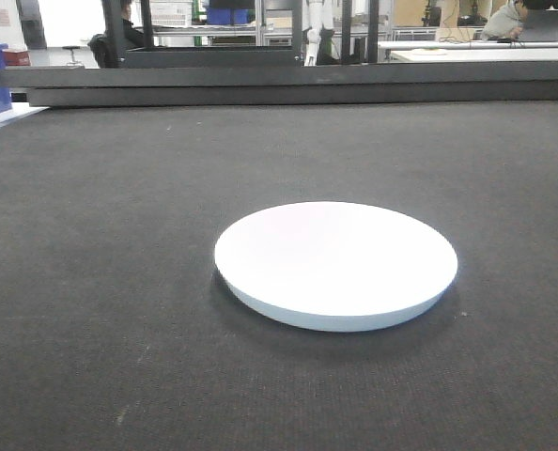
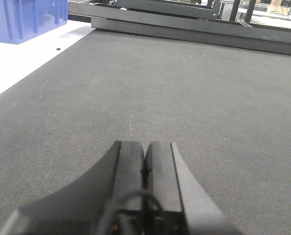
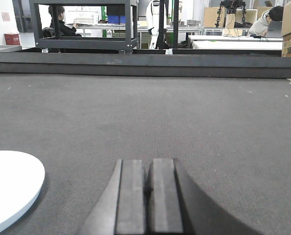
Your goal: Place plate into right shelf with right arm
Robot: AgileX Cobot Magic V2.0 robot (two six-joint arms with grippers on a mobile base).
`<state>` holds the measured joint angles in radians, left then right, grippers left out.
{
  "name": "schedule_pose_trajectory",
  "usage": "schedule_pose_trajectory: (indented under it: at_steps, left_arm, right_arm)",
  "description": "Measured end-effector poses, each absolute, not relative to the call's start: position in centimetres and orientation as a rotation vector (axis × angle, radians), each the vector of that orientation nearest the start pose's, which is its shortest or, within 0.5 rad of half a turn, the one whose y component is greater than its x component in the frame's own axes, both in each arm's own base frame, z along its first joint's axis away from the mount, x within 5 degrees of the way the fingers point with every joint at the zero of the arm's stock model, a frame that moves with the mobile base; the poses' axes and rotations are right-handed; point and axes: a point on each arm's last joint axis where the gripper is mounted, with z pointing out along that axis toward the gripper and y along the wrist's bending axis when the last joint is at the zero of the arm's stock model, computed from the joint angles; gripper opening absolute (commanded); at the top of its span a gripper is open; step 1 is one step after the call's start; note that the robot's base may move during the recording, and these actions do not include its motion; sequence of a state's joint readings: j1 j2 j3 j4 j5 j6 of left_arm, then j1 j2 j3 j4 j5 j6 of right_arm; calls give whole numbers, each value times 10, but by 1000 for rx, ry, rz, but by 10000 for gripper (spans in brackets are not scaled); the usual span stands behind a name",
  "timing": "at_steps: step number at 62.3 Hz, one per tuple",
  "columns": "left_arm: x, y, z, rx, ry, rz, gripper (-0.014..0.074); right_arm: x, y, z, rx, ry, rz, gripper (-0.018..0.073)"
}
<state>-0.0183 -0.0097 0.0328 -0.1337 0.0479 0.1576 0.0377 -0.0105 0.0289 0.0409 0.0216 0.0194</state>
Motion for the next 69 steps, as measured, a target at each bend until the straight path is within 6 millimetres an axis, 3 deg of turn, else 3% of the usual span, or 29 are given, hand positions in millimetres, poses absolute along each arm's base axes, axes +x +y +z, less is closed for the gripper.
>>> schedule_pose_trajectory:
  at_steps: [34, 40, 56, 69]
  left_arm:
    - [57, -2, 198, 38, 1554, 0, -128]
    - [57, -2, 198, 38, 1554, 0, -128]
    - [57, -2, 198, 38, 1554, 0, -128]
    - [57, -2, 198, 38, 1554, 0, -128]
  right_arm:
    - [57, 2, 204, 17, 1511, 79, 54]
    - [54, 2, 219, 11, 1496, 76, 54]
    - [35, 2, 288, -3, 1513, 69, 54]
    - [54, 3, 305, -13, 1759, 60, 54]
